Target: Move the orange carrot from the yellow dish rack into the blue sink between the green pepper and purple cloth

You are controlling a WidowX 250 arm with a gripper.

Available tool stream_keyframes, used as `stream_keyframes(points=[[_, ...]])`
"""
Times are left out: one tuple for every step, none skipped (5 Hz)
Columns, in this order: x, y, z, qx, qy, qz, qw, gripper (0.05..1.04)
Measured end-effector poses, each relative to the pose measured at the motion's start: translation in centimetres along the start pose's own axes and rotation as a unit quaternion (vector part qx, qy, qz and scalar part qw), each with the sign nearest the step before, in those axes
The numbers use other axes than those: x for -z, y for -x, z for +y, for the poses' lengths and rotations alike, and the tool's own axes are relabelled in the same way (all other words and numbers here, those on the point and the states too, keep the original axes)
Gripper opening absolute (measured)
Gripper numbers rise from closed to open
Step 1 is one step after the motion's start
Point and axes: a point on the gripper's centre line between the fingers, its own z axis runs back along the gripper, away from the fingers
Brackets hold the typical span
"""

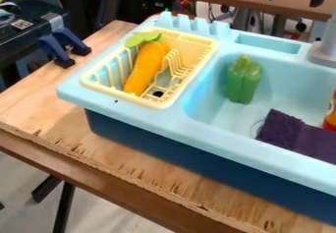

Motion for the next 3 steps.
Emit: stream_keyframes(points=[[2.2, 0.5, 0.0, 0.001, -0.007, 0.027, 0.9996, 1.011], [3.8, 2.6, 1.7, -0.020, -0.009, 0.051, 0.9985, 1.011], [0.8, 3.9, 4.3, -0.050, 0.009, 0.010, 0.9987, 1.011]])
